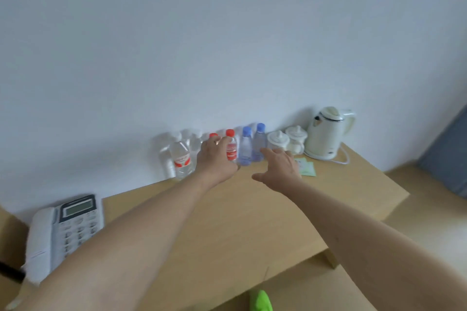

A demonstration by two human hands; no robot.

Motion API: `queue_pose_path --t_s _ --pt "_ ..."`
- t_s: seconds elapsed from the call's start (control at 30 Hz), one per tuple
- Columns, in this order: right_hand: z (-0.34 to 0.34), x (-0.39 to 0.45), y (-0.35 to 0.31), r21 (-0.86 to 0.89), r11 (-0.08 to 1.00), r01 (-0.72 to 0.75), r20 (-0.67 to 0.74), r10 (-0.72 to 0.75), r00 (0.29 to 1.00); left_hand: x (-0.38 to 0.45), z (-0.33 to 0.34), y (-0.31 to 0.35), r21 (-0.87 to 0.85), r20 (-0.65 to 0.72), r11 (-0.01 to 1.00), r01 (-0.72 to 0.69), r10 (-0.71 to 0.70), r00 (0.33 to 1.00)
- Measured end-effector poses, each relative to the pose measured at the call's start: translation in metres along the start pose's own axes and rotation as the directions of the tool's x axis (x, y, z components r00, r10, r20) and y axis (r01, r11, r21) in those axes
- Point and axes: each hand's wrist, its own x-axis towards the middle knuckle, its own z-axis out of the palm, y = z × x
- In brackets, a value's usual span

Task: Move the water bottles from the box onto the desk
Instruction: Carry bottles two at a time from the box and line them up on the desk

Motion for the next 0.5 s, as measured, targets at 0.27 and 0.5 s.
queue_pose_path --t_s 0.27,0.5 --pt "-0.037 -0.063 0.092 0.052 0.979 -0.2 -0.072 0.203 0.977 -0.025 0.052 0.117 0.035 0.193 0.963 -0.267 0.256 0.947" --pt "-0.081 -0.117 0.205 0.089 0.94 -0.329 -0.127 0.339 0.932 -0.041 0.116 0.241 0.034 0.296 0.919 -0.393 0.367 0.882"
